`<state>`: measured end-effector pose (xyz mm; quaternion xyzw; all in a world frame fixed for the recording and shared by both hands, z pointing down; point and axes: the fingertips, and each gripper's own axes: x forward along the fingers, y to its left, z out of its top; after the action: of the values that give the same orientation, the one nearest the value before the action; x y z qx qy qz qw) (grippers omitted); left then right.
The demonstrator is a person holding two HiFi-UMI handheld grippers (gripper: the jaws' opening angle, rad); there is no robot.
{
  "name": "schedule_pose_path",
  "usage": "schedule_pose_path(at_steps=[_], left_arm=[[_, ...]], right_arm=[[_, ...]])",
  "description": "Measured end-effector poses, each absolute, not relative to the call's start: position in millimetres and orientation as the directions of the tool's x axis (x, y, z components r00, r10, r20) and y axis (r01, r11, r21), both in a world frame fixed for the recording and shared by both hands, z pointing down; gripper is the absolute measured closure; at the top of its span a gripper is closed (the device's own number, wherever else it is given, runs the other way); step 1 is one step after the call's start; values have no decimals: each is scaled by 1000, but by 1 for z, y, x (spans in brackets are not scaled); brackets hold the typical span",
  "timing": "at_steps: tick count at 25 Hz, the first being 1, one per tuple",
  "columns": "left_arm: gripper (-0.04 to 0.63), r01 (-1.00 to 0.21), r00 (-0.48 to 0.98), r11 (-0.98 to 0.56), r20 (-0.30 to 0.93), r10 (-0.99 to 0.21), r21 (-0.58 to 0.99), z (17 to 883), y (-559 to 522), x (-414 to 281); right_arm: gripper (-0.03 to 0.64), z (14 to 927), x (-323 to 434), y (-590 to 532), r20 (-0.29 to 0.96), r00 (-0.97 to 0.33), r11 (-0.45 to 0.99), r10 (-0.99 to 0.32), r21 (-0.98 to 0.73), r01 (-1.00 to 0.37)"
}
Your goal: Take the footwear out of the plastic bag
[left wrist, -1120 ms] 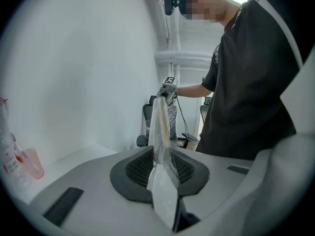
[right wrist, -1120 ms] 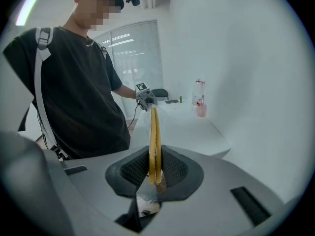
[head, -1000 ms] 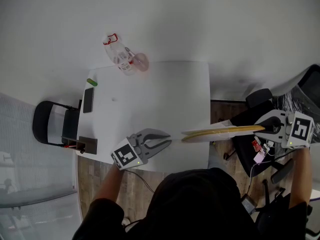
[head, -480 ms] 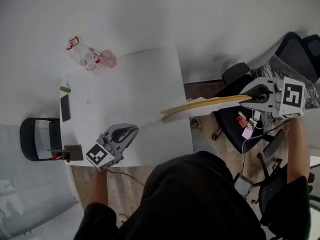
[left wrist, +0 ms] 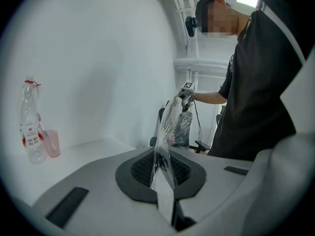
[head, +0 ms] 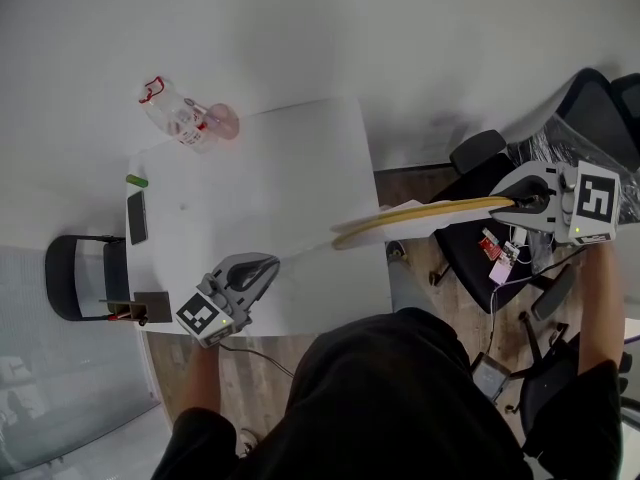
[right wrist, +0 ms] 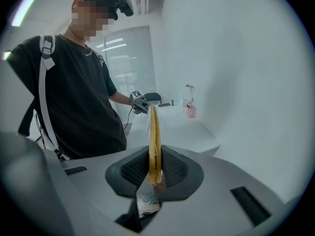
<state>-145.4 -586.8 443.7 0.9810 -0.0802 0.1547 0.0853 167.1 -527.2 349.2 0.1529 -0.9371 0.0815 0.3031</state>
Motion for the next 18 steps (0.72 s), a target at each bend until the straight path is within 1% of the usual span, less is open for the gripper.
schedule_pose_path(at_steps=[10, 18], left_arm=[[569, -199, 937, -969, 318, -146, 143, 447, -589, -153], [569, -209, 941, -966, 301, -157, 150, 451, -593, -159]], right_arm=[[551, 346, 168, -527, 597, -766, 939, -239, -58, -338], [551, 338, 175, -524, 591, -759, 929, -272, -45, -367]])
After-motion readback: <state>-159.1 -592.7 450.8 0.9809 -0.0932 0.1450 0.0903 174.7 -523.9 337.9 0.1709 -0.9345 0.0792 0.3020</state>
